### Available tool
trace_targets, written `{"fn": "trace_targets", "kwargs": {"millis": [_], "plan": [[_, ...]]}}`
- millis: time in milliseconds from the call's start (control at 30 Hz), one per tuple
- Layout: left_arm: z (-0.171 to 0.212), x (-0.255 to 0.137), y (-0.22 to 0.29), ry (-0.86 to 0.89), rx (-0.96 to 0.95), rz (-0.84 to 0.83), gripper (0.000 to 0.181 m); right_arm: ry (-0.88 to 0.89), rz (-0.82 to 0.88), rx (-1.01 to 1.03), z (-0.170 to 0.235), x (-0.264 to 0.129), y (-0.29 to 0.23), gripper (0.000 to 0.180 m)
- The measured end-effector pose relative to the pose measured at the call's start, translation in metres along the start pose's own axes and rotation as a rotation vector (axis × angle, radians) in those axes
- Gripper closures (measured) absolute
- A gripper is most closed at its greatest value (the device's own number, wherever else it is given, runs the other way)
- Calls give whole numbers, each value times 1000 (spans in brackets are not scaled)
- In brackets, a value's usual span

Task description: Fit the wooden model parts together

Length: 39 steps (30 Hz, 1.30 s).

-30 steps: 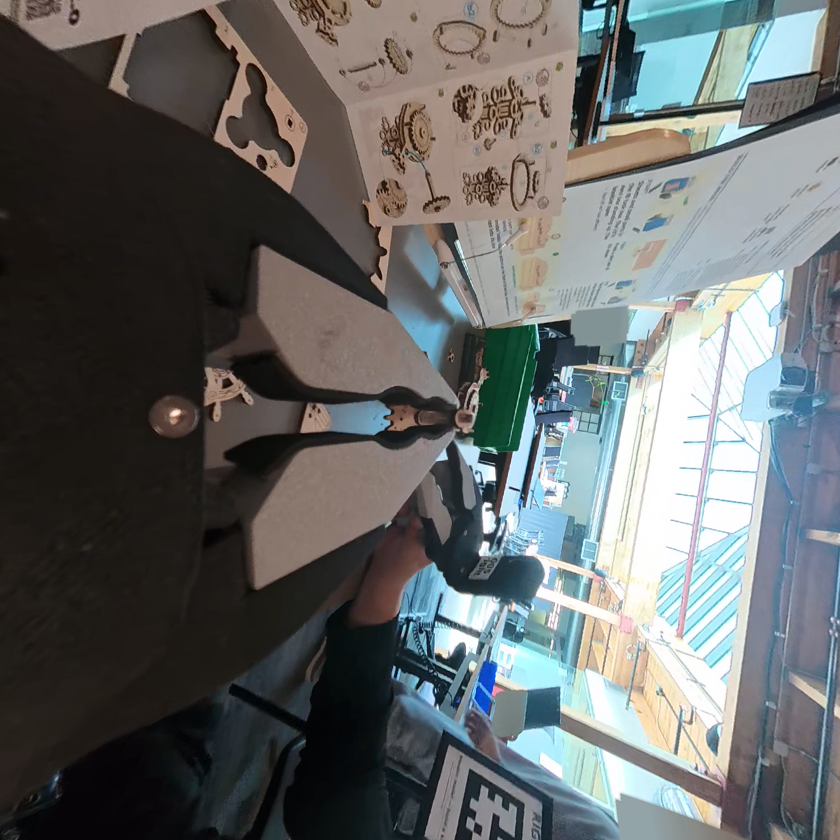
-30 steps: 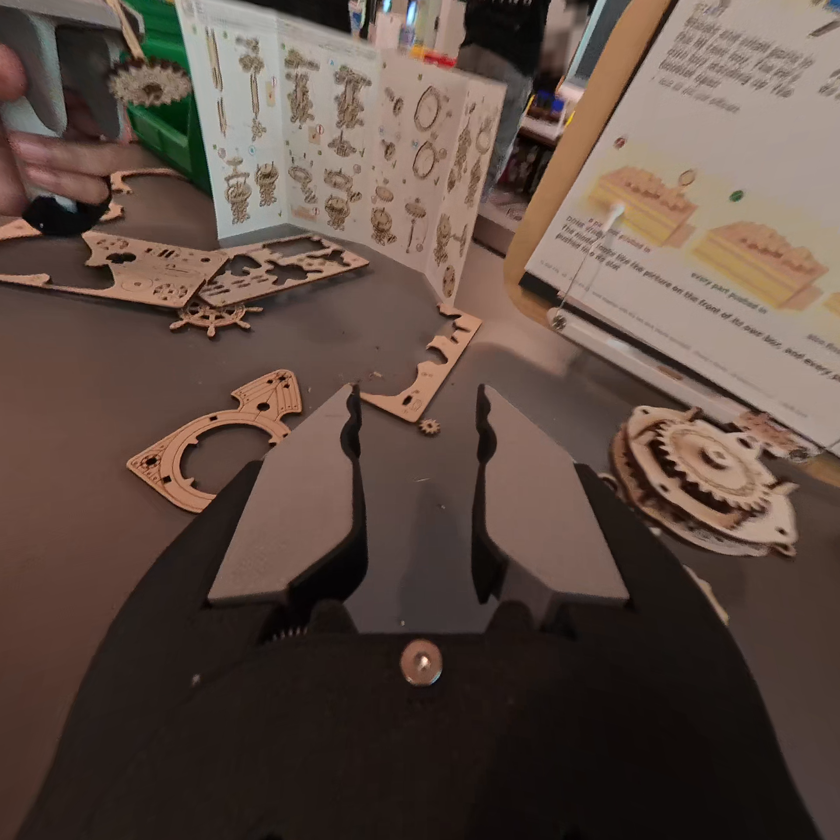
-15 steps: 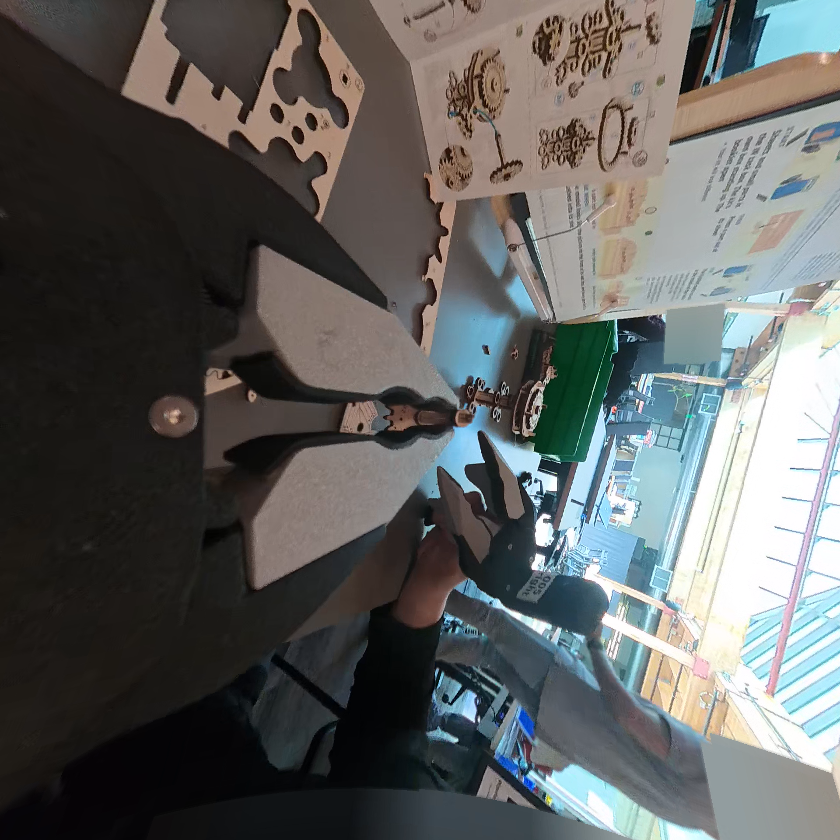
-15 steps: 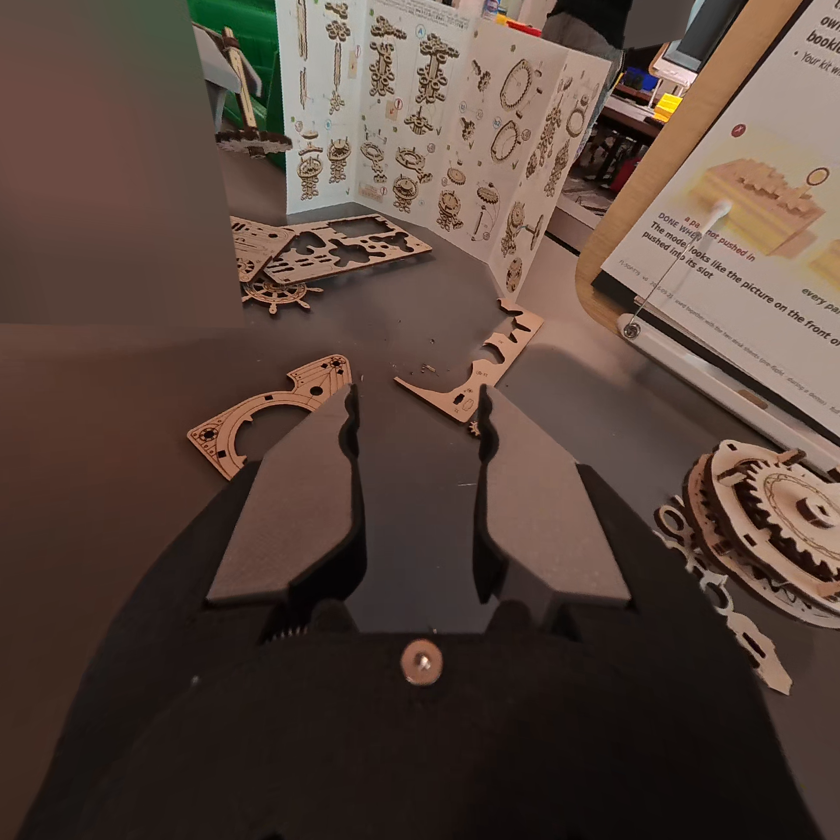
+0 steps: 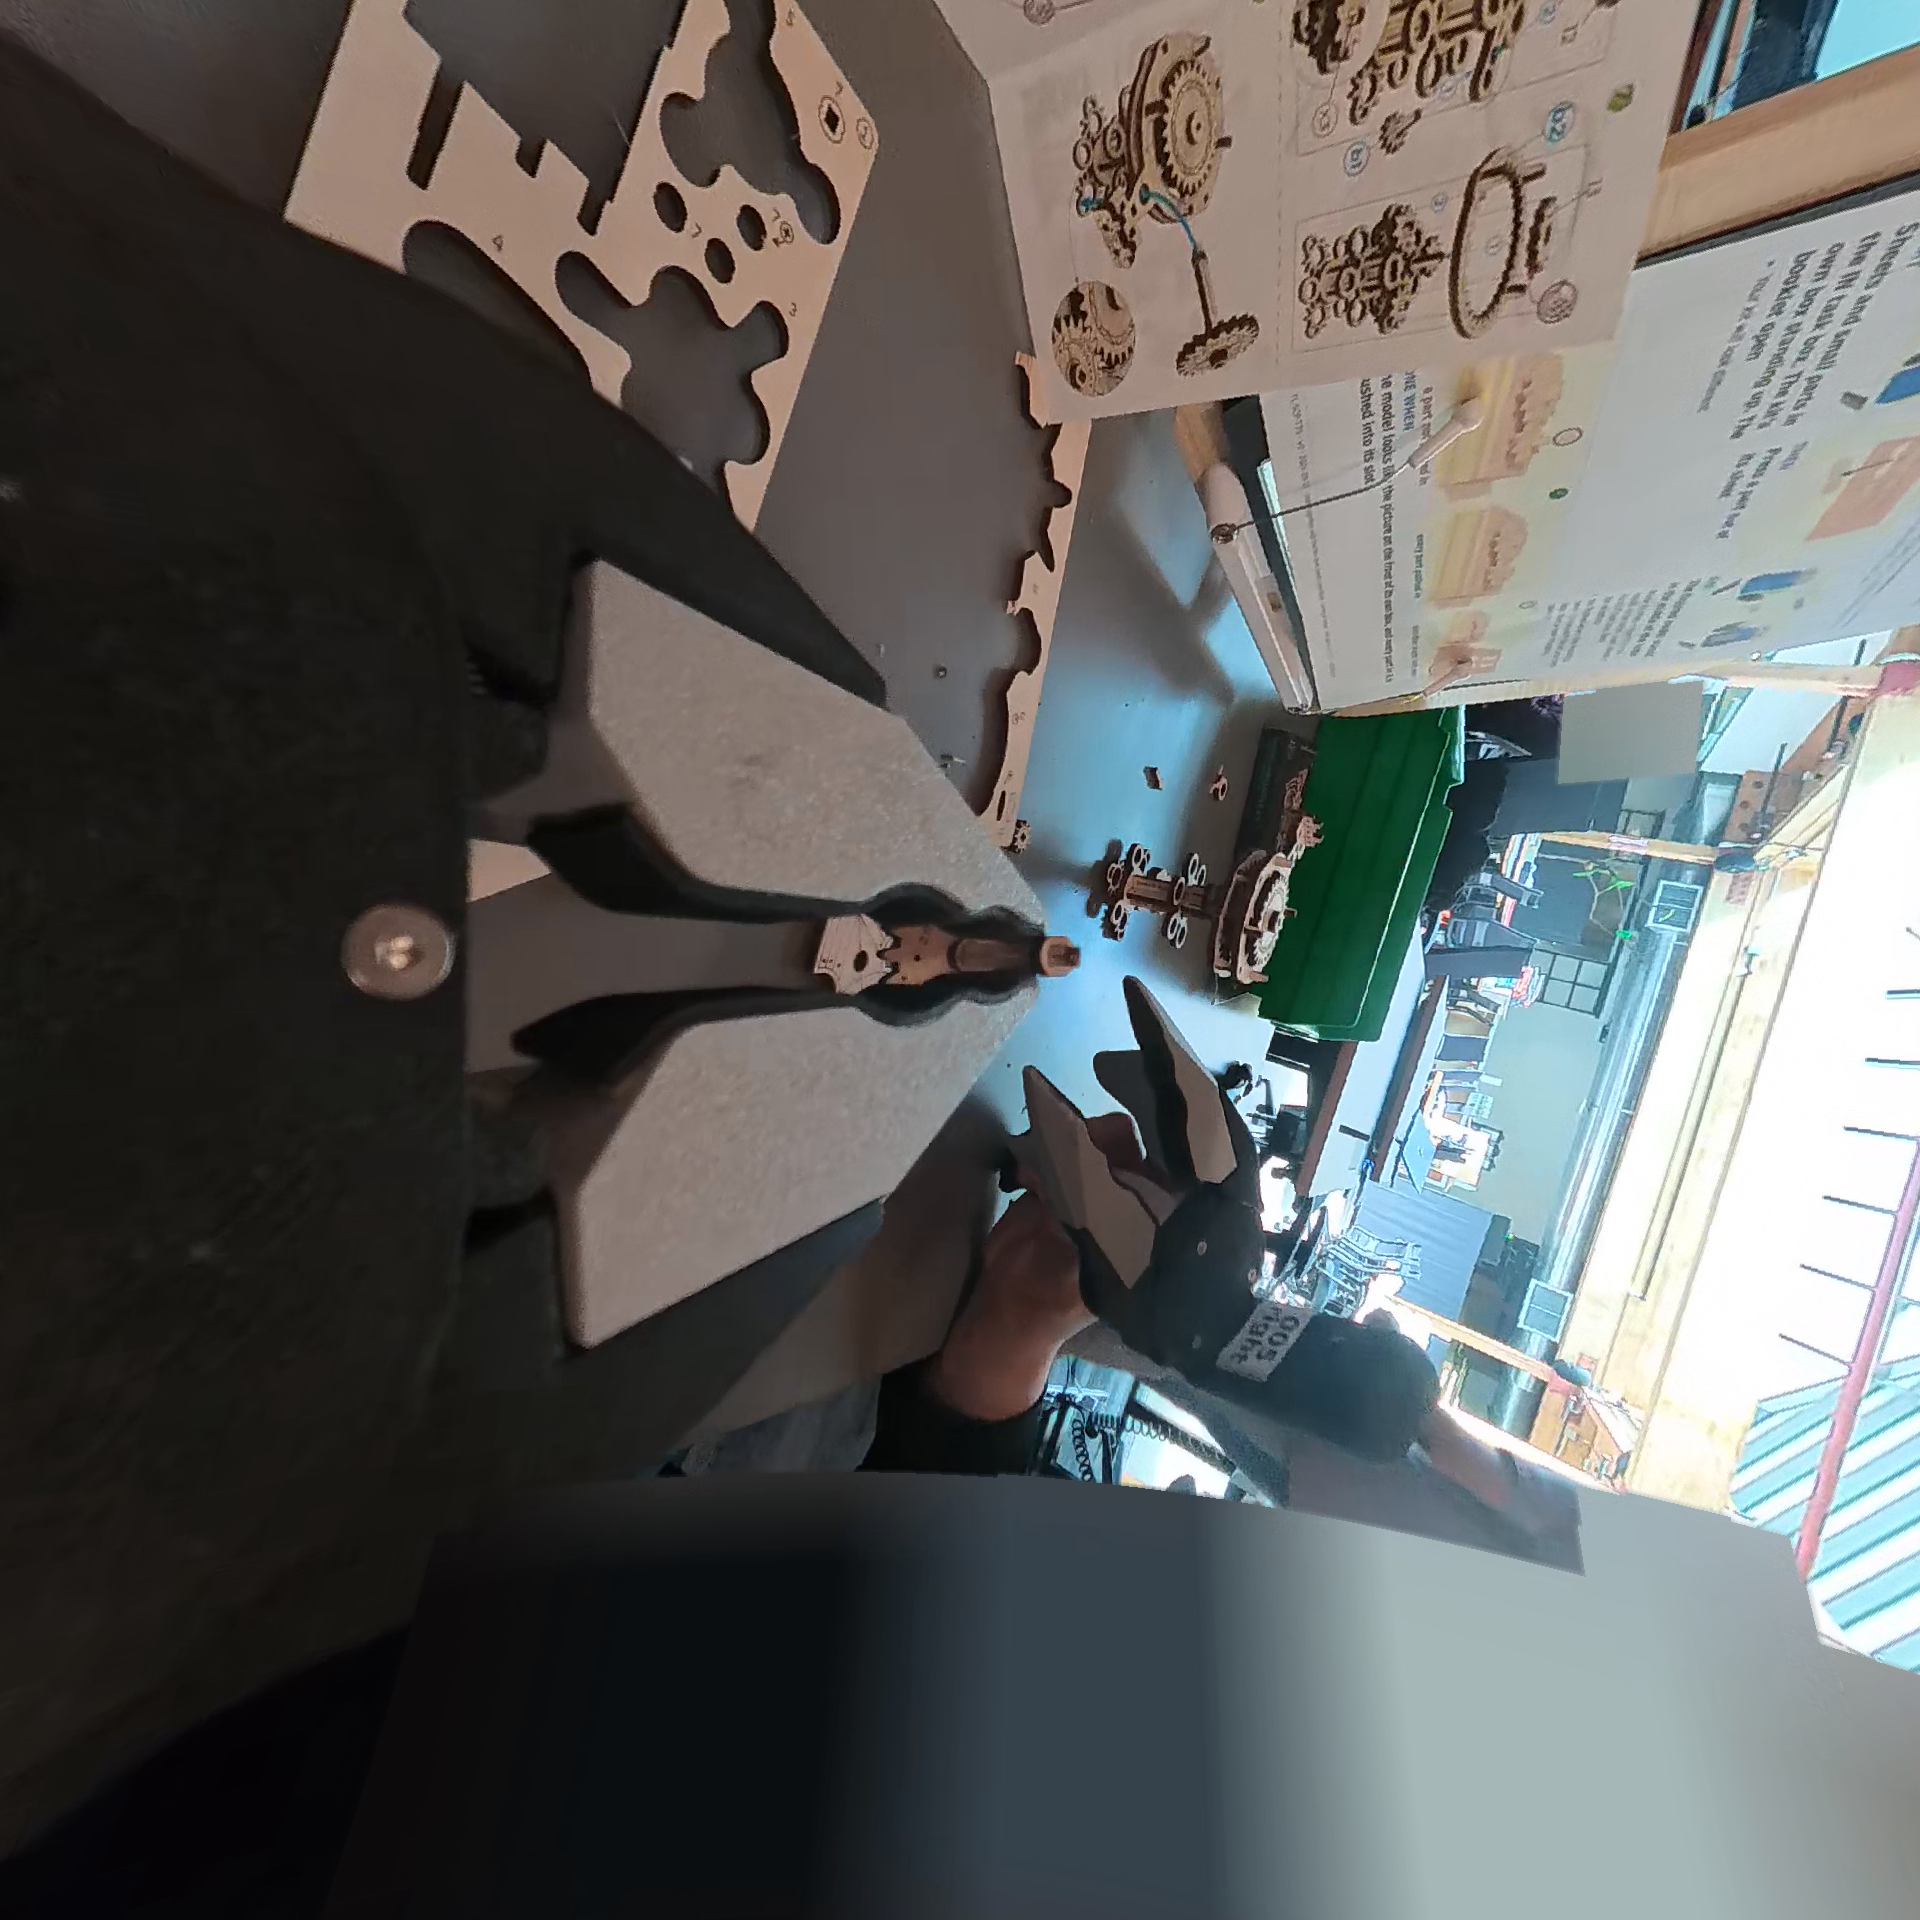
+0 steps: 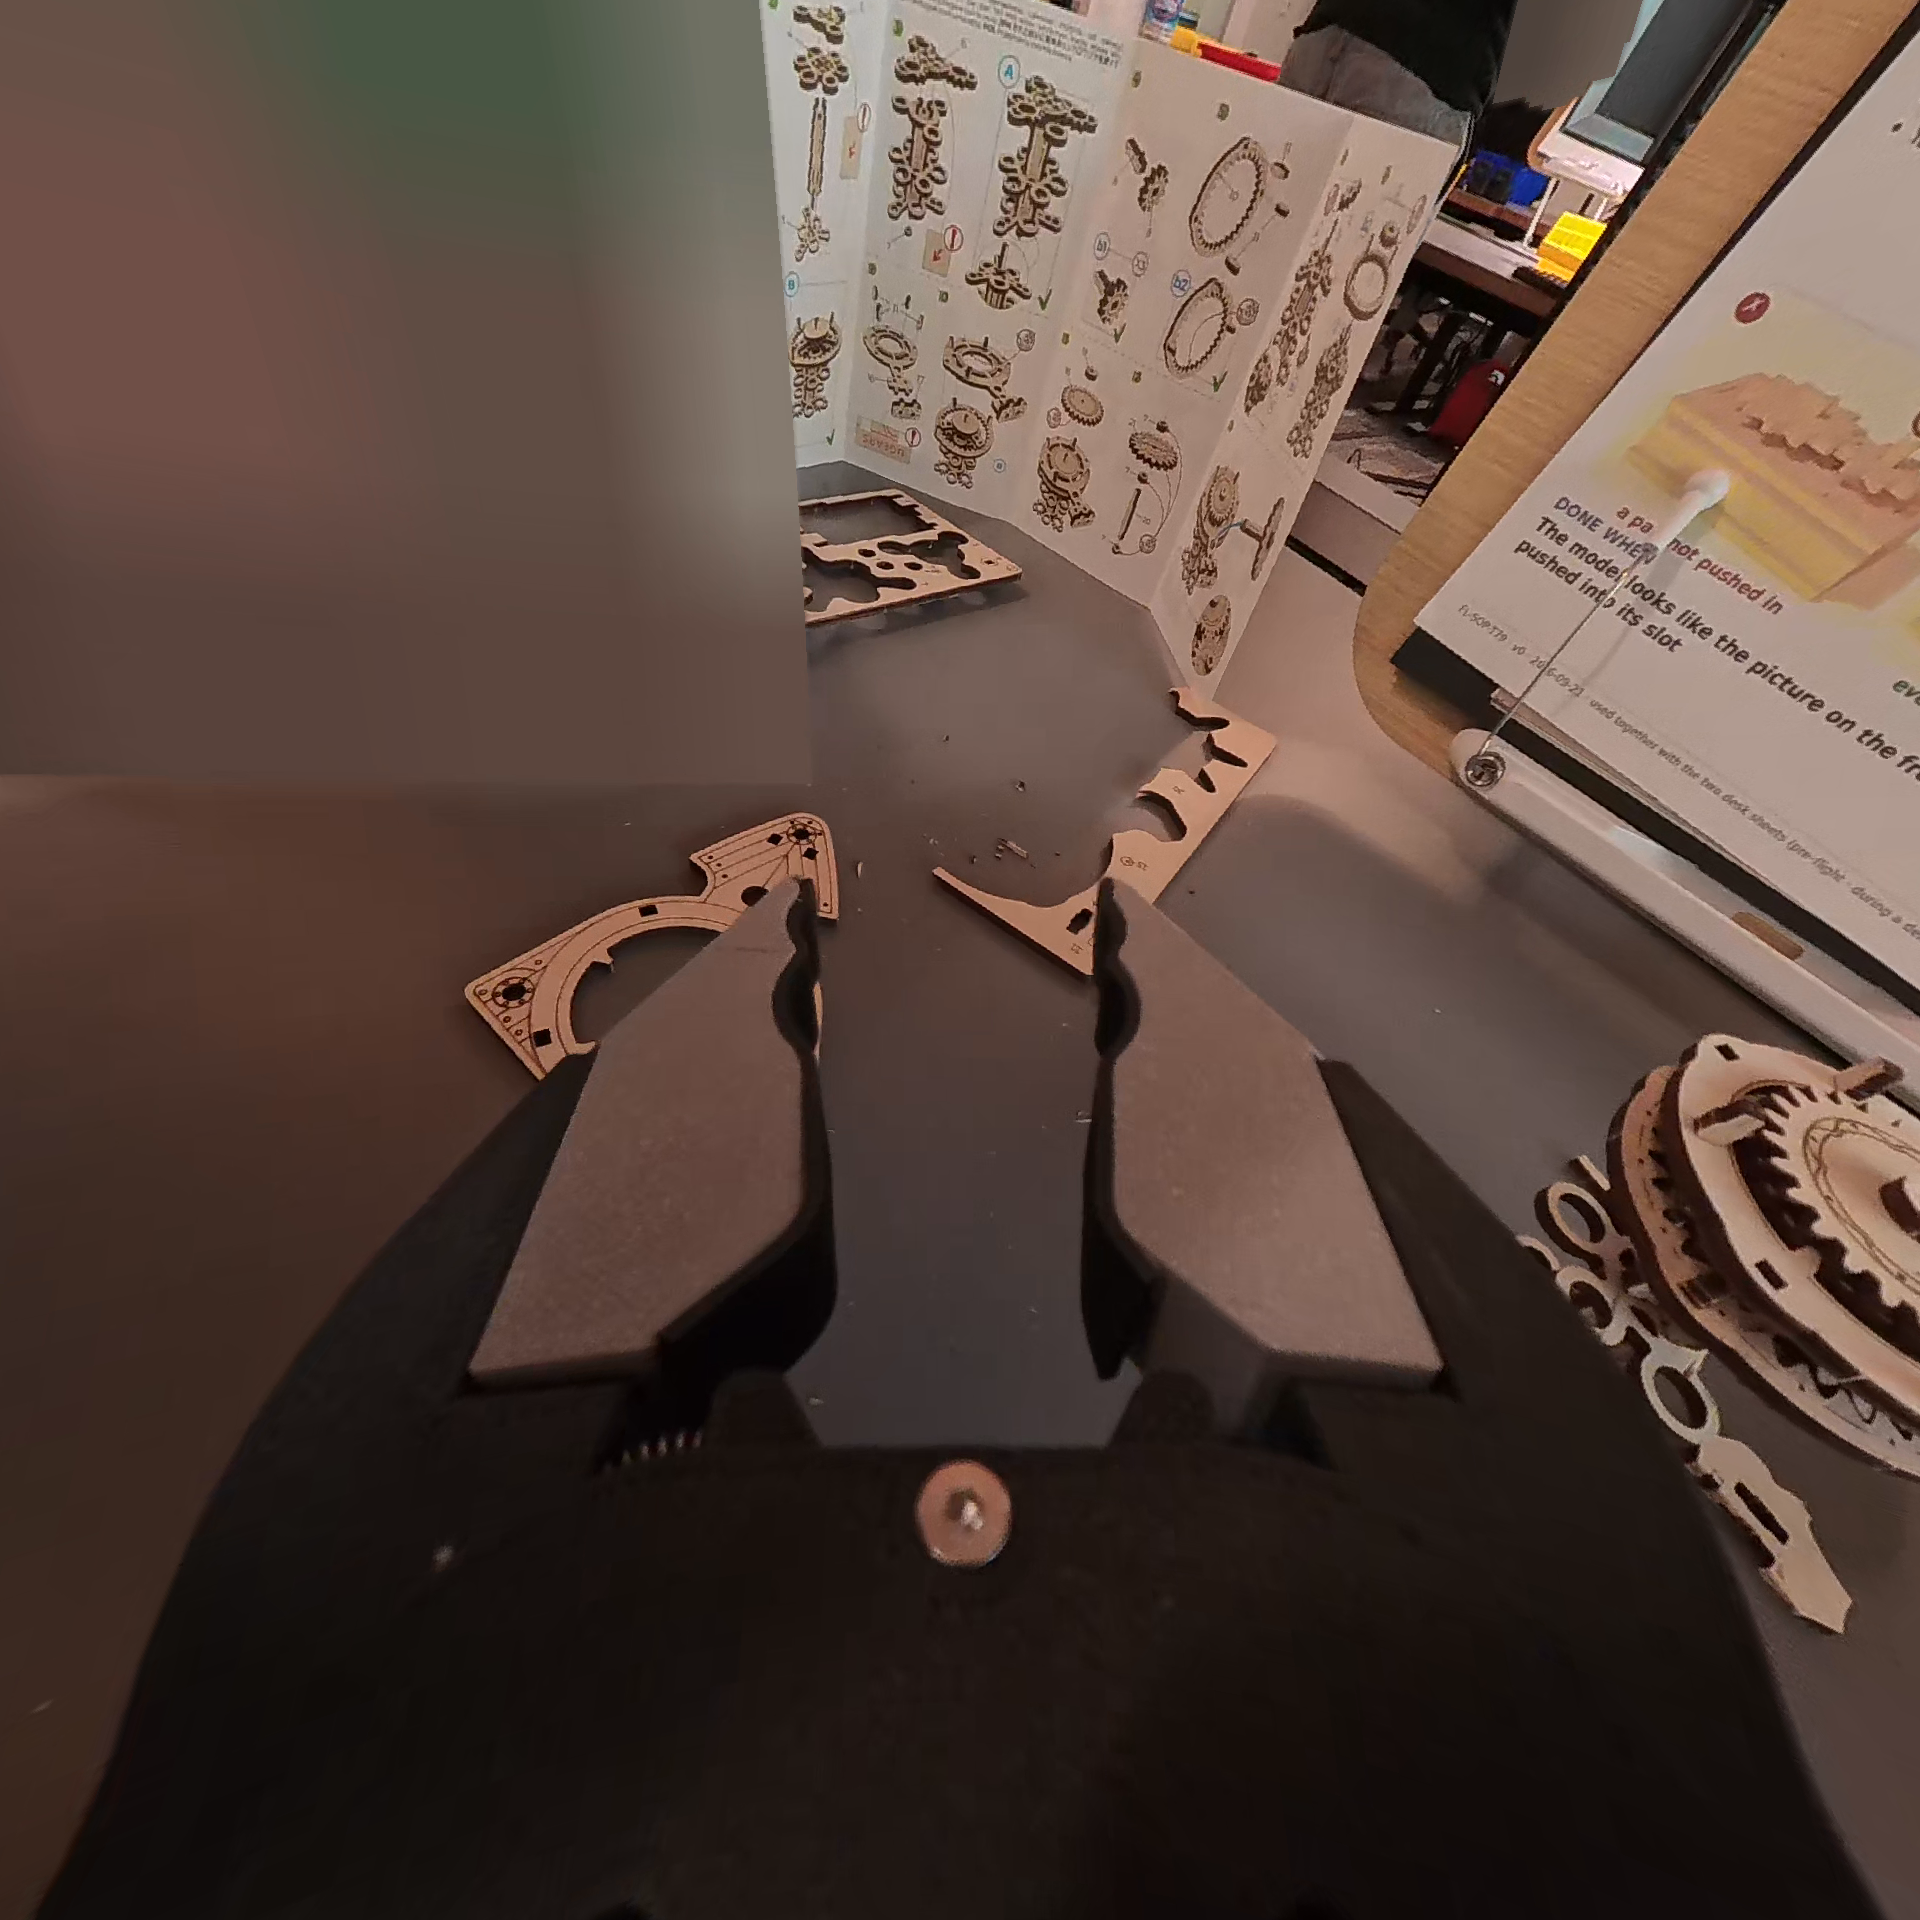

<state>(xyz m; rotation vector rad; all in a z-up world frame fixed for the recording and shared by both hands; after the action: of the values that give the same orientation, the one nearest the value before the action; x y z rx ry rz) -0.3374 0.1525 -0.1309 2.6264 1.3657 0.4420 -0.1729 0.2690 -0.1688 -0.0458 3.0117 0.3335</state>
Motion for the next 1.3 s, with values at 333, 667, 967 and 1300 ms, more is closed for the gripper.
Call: {"fn": "trace_targets", "kwargs": {"millis": [333, 667, 967, 1300], "plan": [[5, 2, 1, -6, -32, 12, 178, 9, 47, -11, -2, -3, 4, 130], [7, 2, -1, -4, -52, 8, 178, 1, 47, 7, 0, -4, 4, 131], [7, 2, -2, 1, -68, 9, 178, -4, 41, 9, 1, -3, 4, 131], [12, 2, 0, -3, -66, 16, 178, -11, 43, 4, 2, -2, 3, 132]]}}
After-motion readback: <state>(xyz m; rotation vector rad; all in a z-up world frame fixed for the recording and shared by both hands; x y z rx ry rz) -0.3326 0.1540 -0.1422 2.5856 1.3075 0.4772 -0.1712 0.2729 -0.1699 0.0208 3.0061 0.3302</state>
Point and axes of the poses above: each gripper's, where its closed fingertips meet, x out along the fingers, z out of its underside, y = z × x across the jaws, the point moved 4 cm from there along -x, back along the fingers, and after that the axes turned 12 degrees about y, right-handed, at the moved point
